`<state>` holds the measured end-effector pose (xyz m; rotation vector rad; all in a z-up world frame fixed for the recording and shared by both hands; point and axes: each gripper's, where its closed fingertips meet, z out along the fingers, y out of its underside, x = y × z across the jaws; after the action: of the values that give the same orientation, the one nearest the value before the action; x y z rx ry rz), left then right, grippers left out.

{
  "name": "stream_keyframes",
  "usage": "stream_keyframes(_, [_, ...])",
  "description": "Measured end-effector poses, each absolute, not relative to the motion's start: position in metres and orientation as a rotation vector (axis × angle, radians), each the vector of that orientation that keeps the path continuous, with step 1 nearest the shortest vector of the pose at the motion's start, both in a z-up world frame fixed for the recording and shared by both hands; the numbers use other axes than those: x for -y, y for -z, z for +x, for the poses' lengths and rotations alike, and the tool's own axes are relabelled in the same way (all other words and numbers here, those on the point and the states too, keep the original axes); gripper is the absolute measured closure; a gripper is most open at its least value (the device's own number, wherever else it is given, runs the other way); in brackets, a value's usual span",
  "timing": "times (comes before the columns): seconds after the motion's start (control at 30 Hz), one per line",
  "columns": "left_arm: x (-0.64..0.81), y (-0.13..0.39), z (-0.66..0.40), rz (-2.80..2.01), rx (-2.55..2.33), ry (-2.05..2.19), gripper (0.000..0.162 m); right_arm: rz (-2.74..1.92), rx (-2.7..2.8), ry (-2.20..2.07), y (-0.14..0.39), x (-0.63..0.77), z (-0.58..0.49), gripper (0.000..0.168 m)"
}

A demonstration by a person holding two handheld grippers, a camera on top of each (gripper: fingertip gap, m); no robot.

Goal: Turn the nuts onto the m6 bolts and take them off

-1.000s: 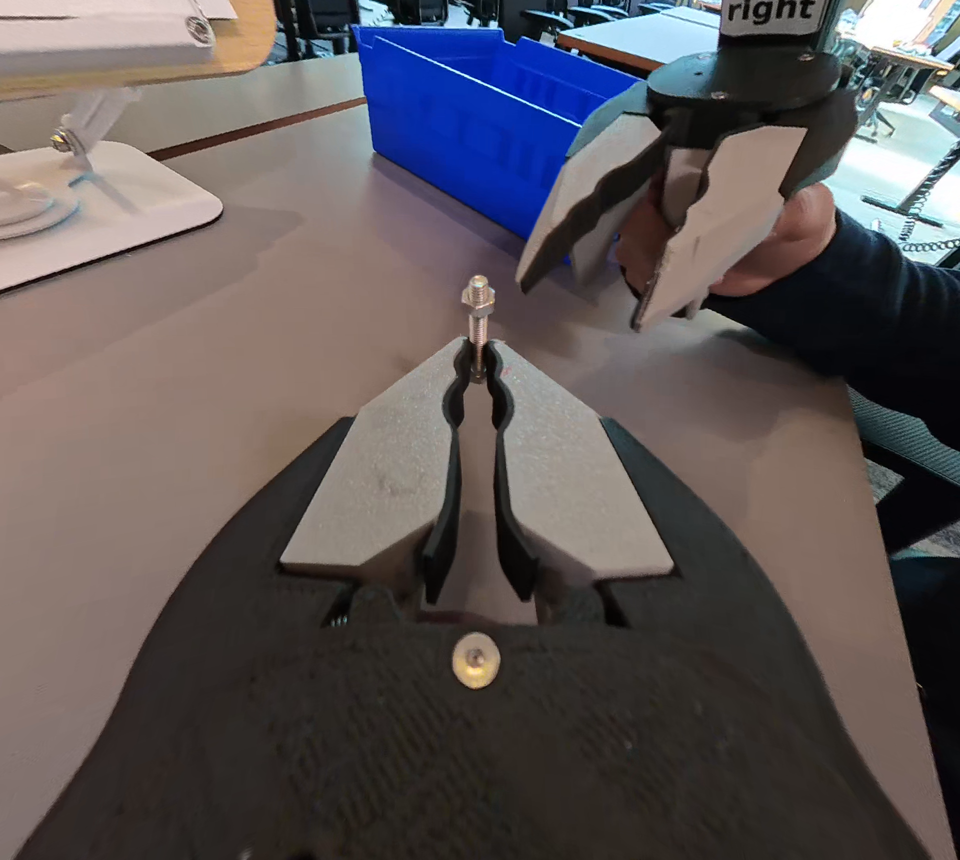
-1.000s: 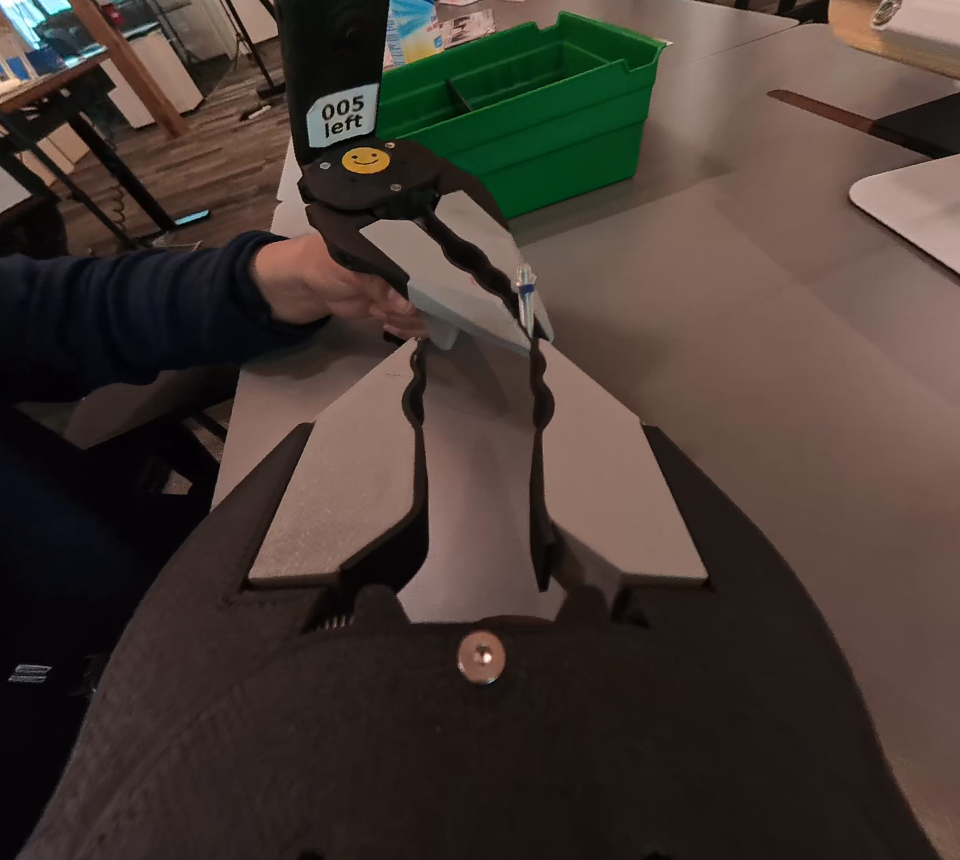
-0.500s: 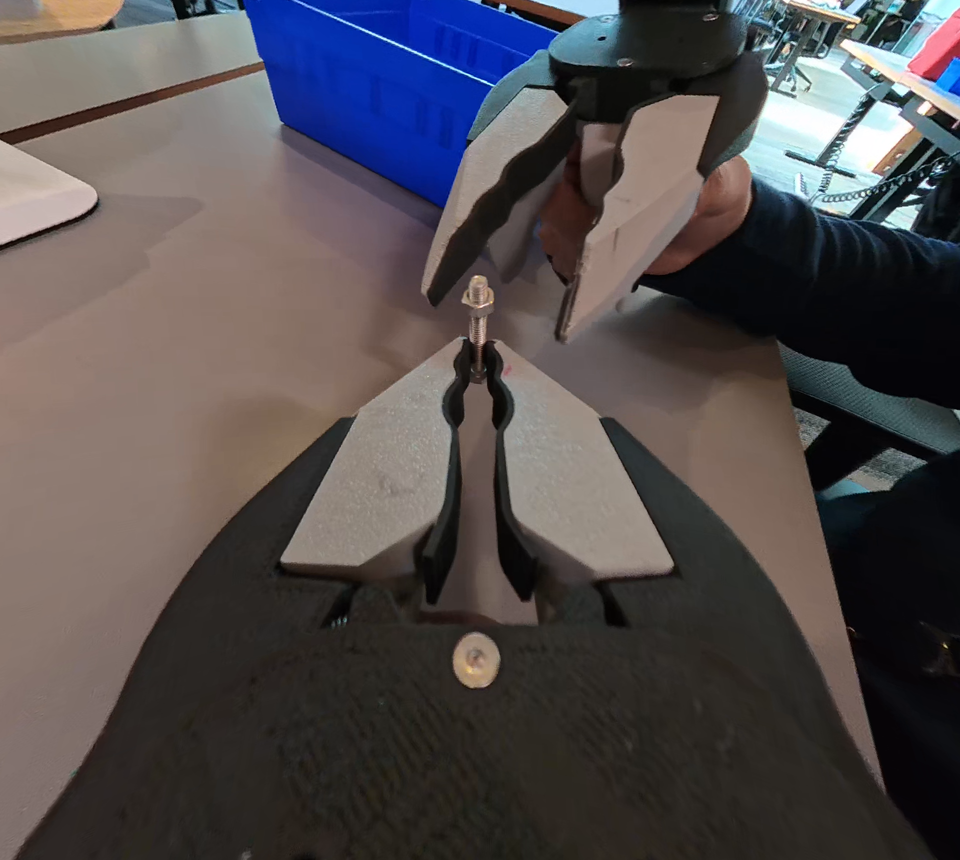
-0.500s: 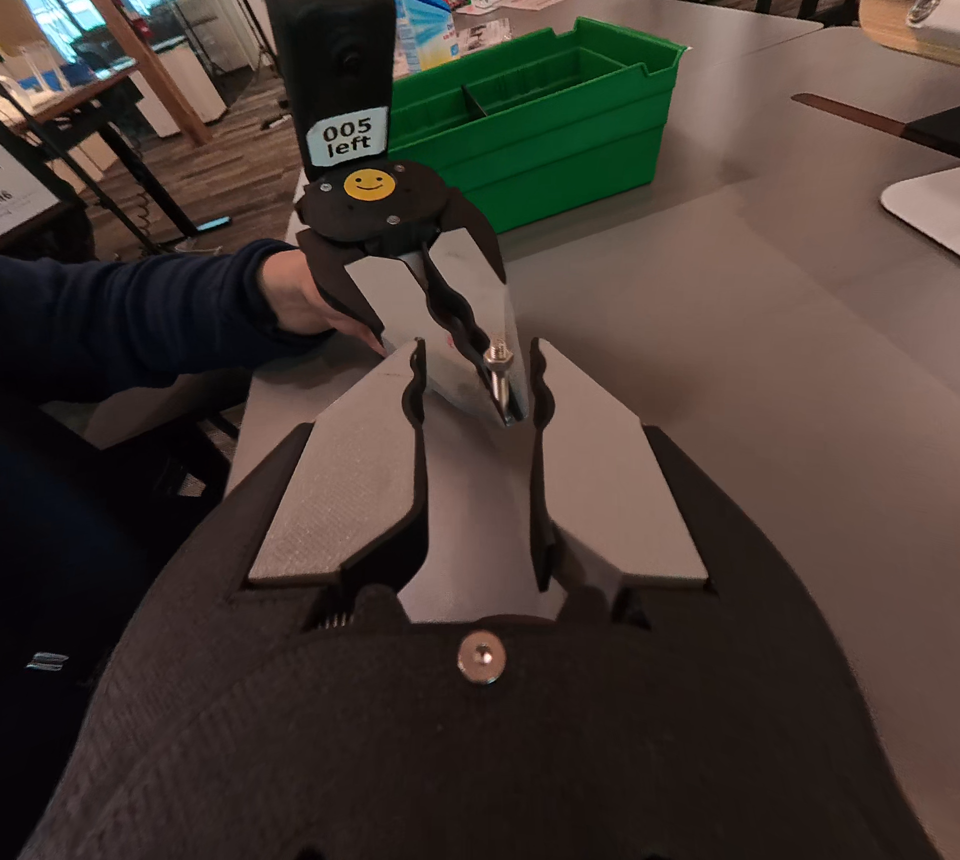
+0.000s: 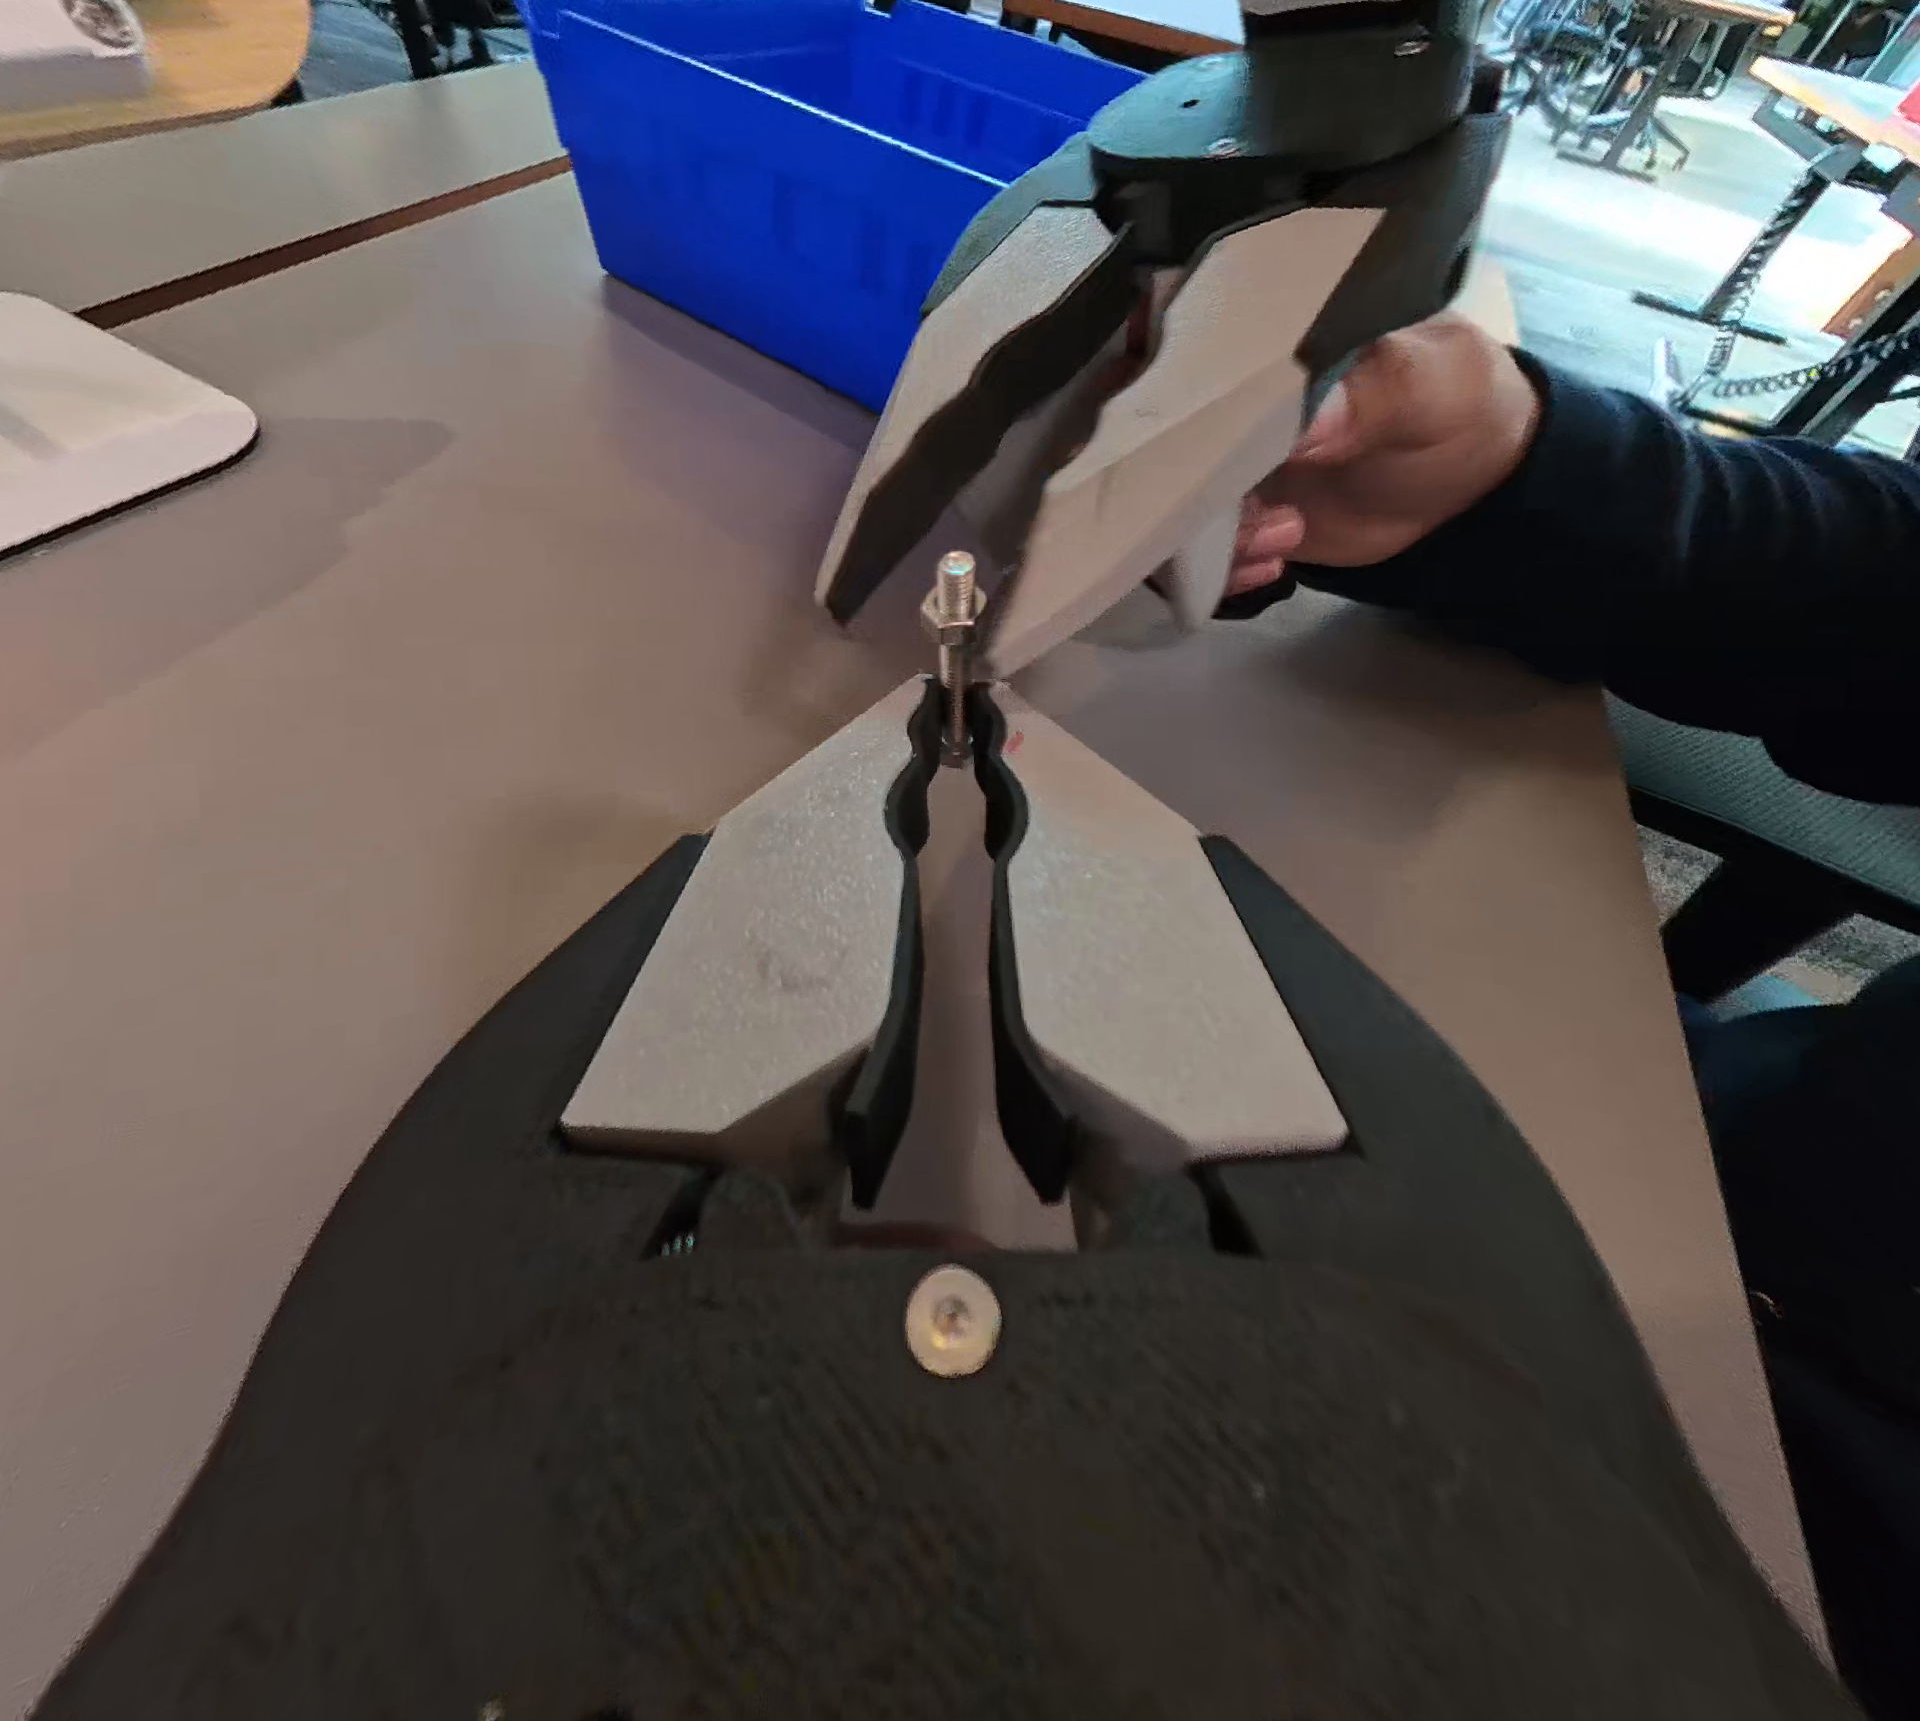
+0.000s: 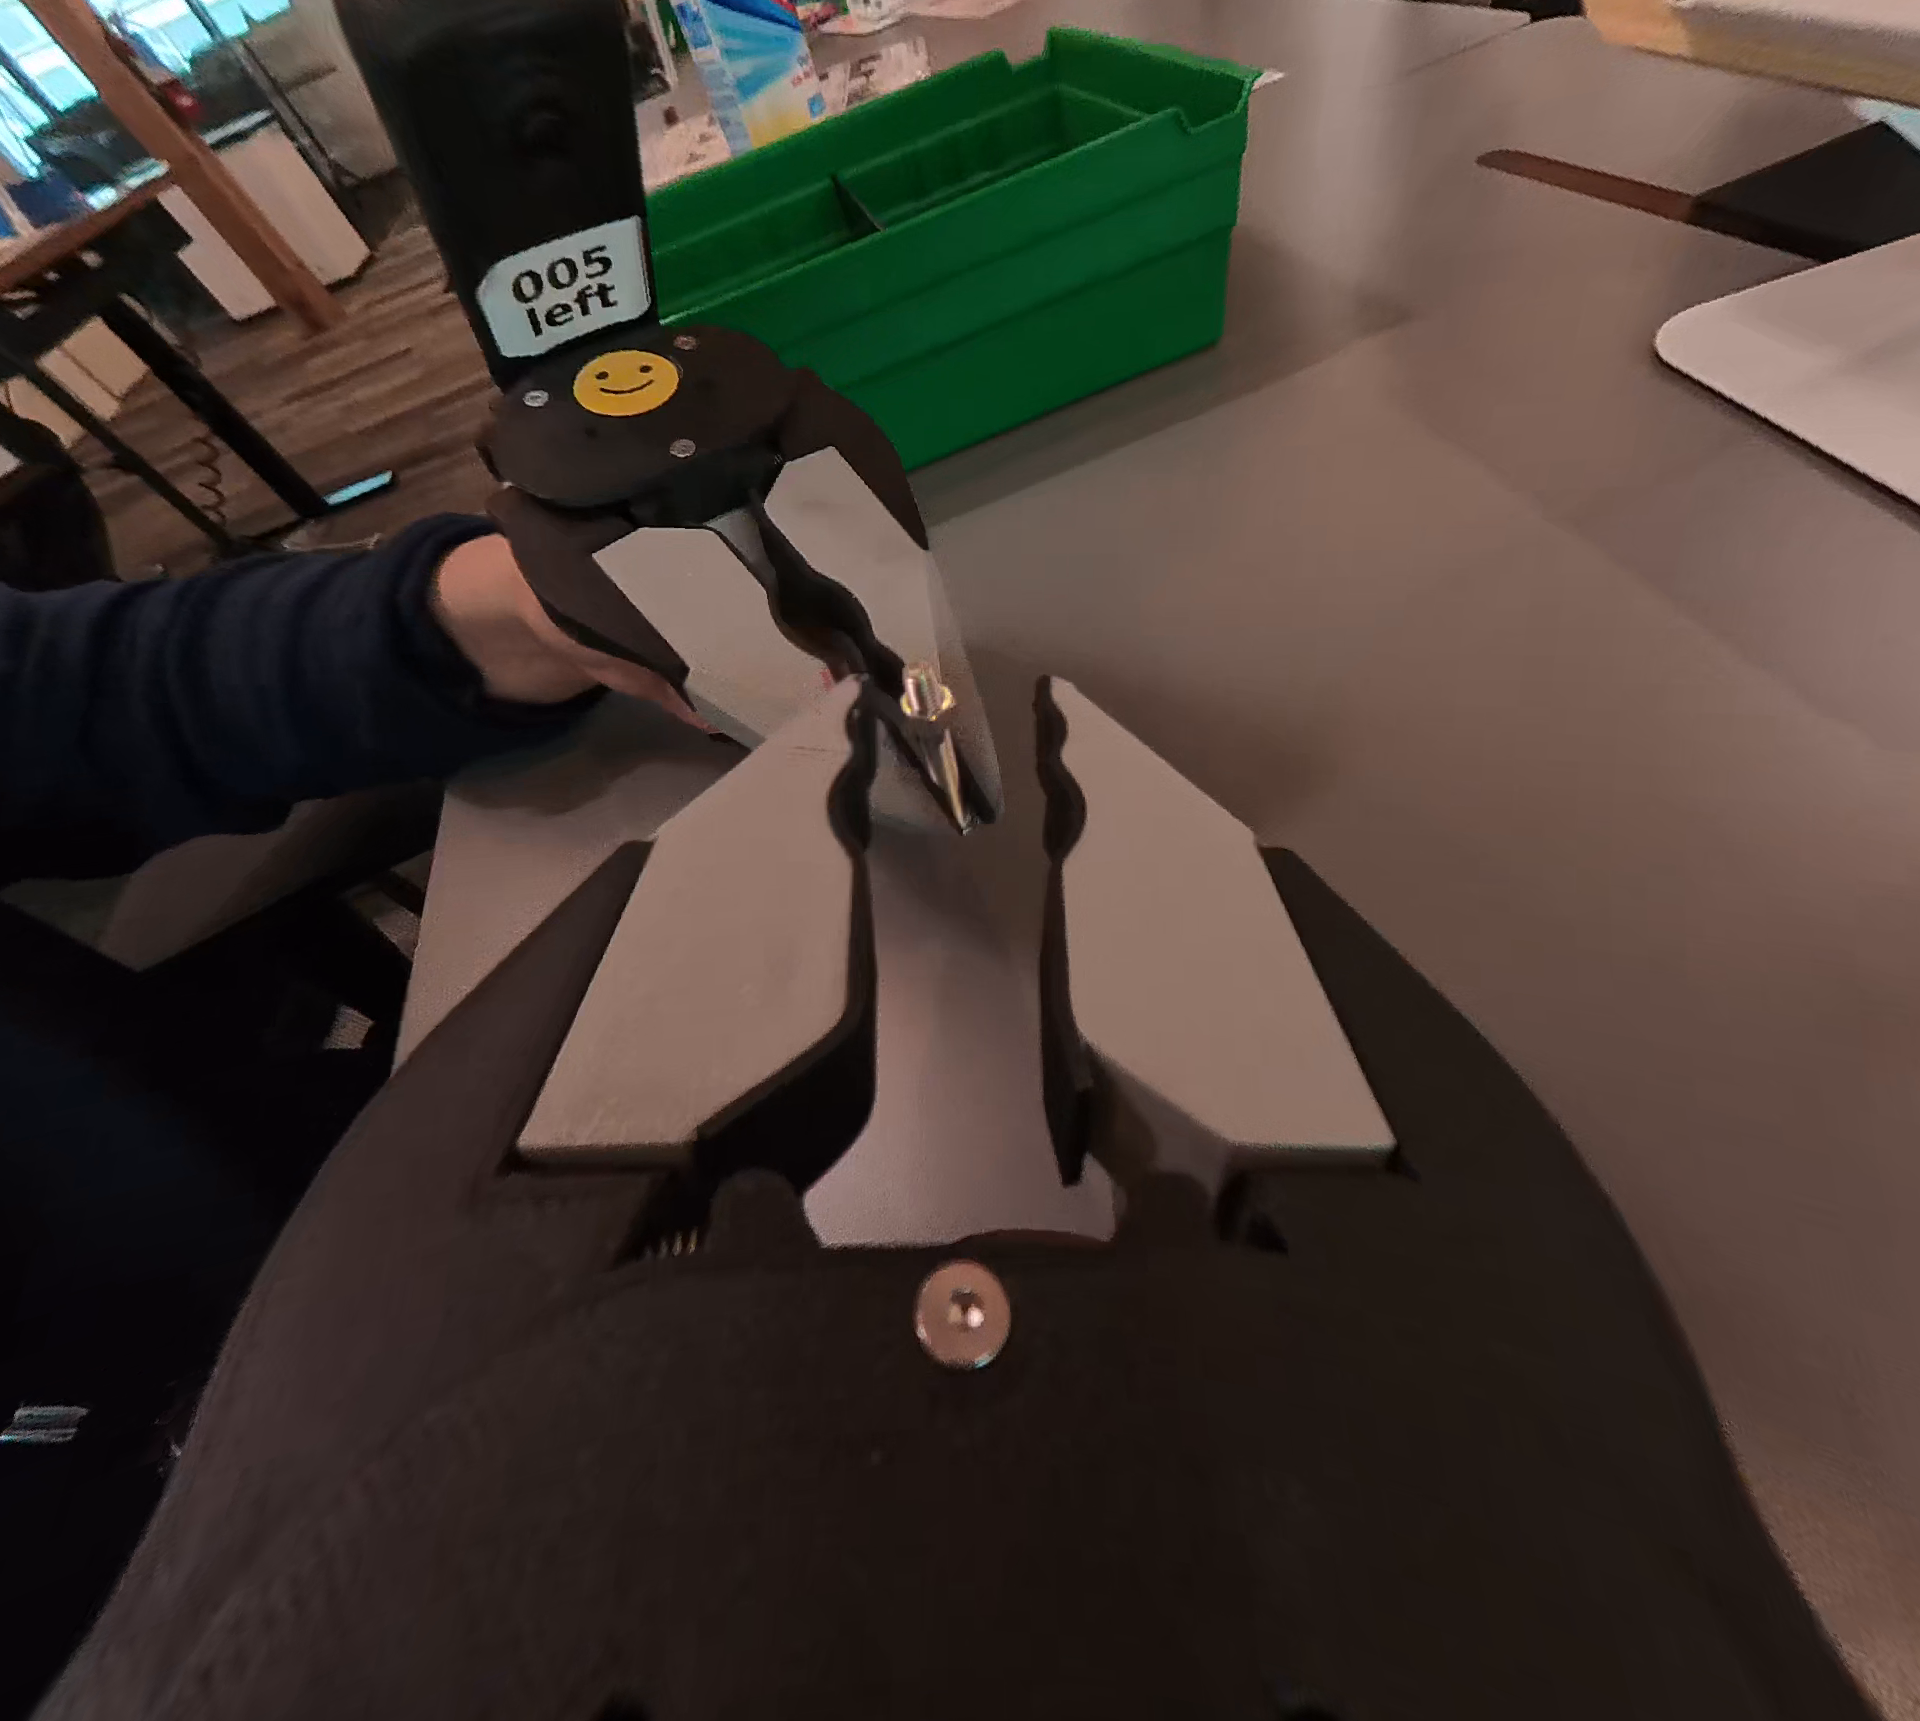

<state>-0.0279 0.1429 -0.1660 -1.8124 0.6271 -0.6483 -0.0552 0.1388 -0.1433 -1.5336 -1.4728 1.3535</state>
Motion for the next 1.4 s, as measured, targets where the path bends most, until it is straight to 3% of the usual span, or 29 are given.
stream_keyframes(0.07, [-0.143, 0.168, -0.025, -1.822, -0.64, 0.632, 0.158, -1.524, 1.508, -1.358, 0.147, -0.132, -0.057, 0.159])
stream_keyframes(0.23, [-0.145, 0.167, -0.027, -1.812, -0.602, 0.651, 0.155, -1.519, 1.478, -1.249, 0.147, -0.14, -0.058, 0.161])
stream_keyframes(0.37, [-0.148, 0.161, -0.031, -1.793, -0.564, 0.642, 0.122, -1.505, 1.385, -1.112, 0.137, -0.159, -0.049, 0.16])
stream_keyframes(0.47, [-0.151, 0.159, -0.038, -1.779, -0.531, 0.615, 0.111, -1.451, 1.309, -1.117, 0.109, -0.157, -0.035, 0.161])
stream_keyframes(0.6, [-0.152, 0.161, -0.04, -1.791, -0.522, 0.619, 0.114, -1.351, 1.146, -0.959, 0.042, -0.168, 0.017, 0.161])
stream_keyframes(0.73, [-0.153, 0.169, -0.038, -1.83, -0.548, 0.581, 0.118, -1.466, 0.924, -0.6, 0.017, -0.245, 0.095, 0.161])
stream_keyframes(0.9, [-0.153, 0.17, -0.039, -1.828, -0.559, 0.549, 0.121, -1.839, 0.843, -0.305, 0.093, -0.341, 0.161, 0.16])
stream_keyframes(0.97, [-0.154, 0.17, -0.04, -1.83, -0.549, 0.555, 0.122, -1.919, 0.848, -0.276, 0.118, -0.352, 0.166, 0.15])
stream_keyframes(1.27, [-0.153, 0.17, -0.04, -1.835, -0.552, 0.574, 0.123, -1.698, 1.147, -0.629, 0.073, -0.261, 0.048, 0.137])
stream_keyframes(1.4, [-0.152, 0.172, -0.038, -1.839, -0.573, 0.565, 0.122, -1.634, 1.382, -0.828, 0.103, -0.191, -0.026, 0.126])
